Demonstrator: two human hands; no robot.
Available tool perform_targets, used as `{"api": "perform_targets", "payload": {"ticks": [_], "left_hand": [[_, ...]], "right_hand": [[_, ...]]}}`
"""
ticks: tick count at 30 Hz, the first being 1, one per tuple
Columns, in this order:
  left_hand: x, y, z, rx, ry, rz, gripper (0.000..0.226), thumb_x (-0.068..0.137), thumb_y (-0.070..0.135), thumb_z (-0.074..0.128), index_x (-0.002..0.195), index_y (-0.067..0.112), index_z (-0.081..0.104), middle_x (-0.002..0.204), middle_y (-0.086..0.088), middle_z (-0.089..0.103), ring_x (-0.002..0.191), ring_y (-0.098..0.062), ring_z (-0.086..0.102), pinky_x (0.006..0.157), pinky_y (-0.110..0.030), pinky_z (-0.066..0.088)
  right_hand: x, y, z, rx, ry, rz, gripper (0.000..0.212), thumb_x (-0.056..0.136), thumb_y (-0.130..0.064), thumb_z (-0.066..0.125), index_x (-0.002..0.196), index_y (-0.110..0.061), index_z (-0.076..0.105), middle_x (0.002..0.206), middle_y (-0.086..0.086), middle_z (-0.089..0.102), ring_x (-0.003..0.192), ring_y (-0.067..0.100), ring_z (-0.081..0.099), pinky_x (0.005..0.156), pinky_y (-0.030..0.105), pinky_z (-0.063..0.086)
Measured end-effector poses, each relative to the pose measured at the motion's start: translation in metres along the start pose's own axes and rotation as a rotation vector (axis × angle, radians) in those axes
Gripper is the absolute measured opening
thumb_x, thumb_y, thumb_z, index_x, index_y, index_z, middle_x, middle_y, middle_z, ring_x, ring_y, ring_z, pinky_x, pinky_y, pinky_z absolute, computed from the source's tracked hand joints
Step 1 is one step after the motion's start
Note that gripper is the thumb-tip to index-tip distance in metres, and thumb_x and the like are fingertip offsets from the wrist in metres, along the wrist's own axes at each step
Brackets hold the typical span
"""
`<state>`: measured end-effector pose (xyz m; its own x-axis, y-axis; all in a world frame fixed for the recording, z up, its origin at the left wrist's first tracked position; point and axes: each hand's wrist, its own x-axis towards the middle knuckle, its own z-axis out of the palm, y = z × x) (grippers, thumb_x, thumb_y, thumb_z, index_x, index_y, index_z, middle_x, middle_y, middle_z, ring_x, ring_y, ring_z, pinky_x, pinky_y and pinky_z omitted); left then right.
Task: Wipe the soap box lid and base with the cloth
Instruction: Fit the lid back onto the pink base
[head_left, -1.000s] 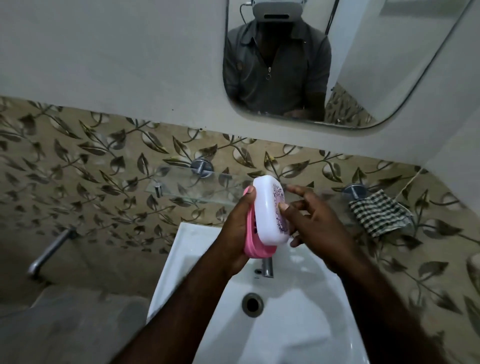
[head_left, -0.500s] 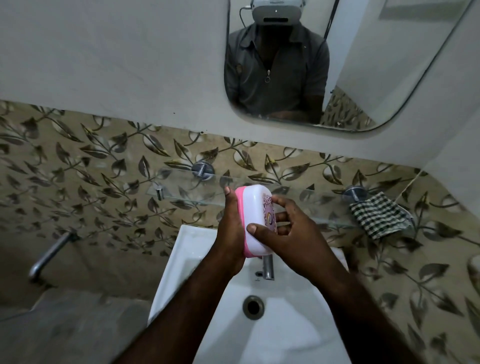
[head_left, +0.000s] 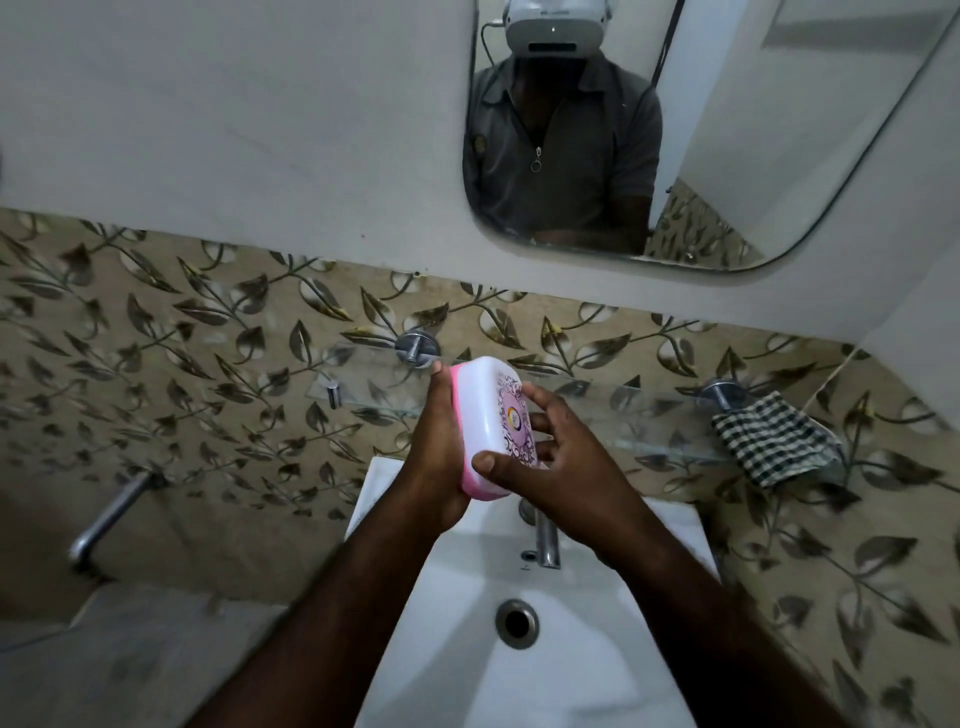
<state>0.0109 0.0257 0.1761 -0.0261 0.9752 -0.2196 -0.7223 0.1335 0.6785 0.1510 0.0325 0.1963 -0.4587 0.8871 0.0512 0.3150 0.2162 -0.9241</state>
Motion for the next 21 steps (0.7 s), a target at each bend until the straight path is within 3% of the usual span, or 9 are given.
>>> {"api": "perform_targets", "payload": {"ticks": [3,5,7,9,12,17,21], "left_hand": [[0.004,0.010,-0.009,-0.062,0.004,0.003,0.073,0.094,0.069,0.024,0.113,0.011,0.065,0.105,-0.018,0.074,0.092,-0.033,0.073,0.065,-0.041,0.060],[0.005,0.018,-0.014,-0.039,0.016,-0.013,0.069,0.095,0.065,0.028,0.113,0.010,0.066,0.105,-0.018,0.074,0.092,-0.032,0.073,0.065,-0.041,0.060],[0.005,0.025,-0.021,0.174,0.125,0.030,0.060,0.097,0.059,0.031,0.116,0.015,0.065,0.103,-0.014,0.075,0.087,-0.028,0.074,0.061,-0.038,0.059],[0.005,0.029,-0.028,0.434,0.328,0.202,0.038,0.100,0.045,0.040,0.118,0.019,0.062,0.098,-0.012,0.075,0.074,-0.021,0.074,0.053,-0.030,0.055],[0.004,0.027,-0.042,0.609,0.494,0.441,0.023,0.094,0.015,0.052,0.114,0.018,0.063,0.091,-0.010,0.072,0.065,-0.013,0.068,0.050,-0.024,0.049],[-0.001,0.025,-0.057,0.742,0.412,0.465,0.037,0.081,-0.007,0.057,0.102,0.022,0.065,0.091,-0.007,0.070,0.077,-0.019,0.066,0.063,-0.030,0.051],[-0.002,0.029,-0.069,1.014,0.286,0.598,0.035,0.075,0.006,0.074,0.105,0.023,0.065,0.092,0.004,0.067,0.078,-0.007,0.063,0.065,-0.017,0.050]], "right_hand": [[0.006,0.001,0.011,-0.034,0.001,-0.028,0.109,0.048,-0.056,0.087,0.142,-0.044,0.031,0.109,-0.041,0.055,0.099,-0.012,0.060,0.083,0.015,0.054],[0.014,0.002,0.017,-0.062,0.054,-0.030,0.102,0.051,-0.054,0.086,0.139,-0.045,0.035,0.111,-0.034,0.057,0.100,-0.007,0.061,0.087,0.026,0.055],[0.023,0.000,0.023,-0.115,0.150,-0.040,0.090,0.054,-0.054,0.082,0.133,-0.042,0.040,0.111,-0.025,0.059,0.098,-0.005,0.060,0.085,0.027,0.055],[0.034,-0.006,0.028,-0.215,0.238,-0.061,0.081,0.057,-0.056,0.078,0.127,-0.041,0.042,0.105,-0.024,0.057,0.091,-0.005,0.058,0.074,0.015,0.047],[0.055,-0.016,0.035,-0.350,0.290,-0.065,0.078,0.059,-0.059,0.077,0.126,-0.037,0.045,0.111,-0.016,0.064,0.100,0.009,0.062,0.075,0.022,0.044],[0.085,-0.023,0.055,-0.571,0.301,-0.023,0.075,0.061,-0.071,0.068,0.118,-0.025,0.054,0.111,0.001,0.070,0.105,0.026,0.063,0.082,0.034,0.050],[0.094,-0.021,0.071,-0.663,0.342,-0.026,0.074,0.064,-0.076,0.063,0.115,-0.022,0.059,0.106,0.004,0.071,0.103,0.029,0.064,0.081,0.035,0.049]]}}
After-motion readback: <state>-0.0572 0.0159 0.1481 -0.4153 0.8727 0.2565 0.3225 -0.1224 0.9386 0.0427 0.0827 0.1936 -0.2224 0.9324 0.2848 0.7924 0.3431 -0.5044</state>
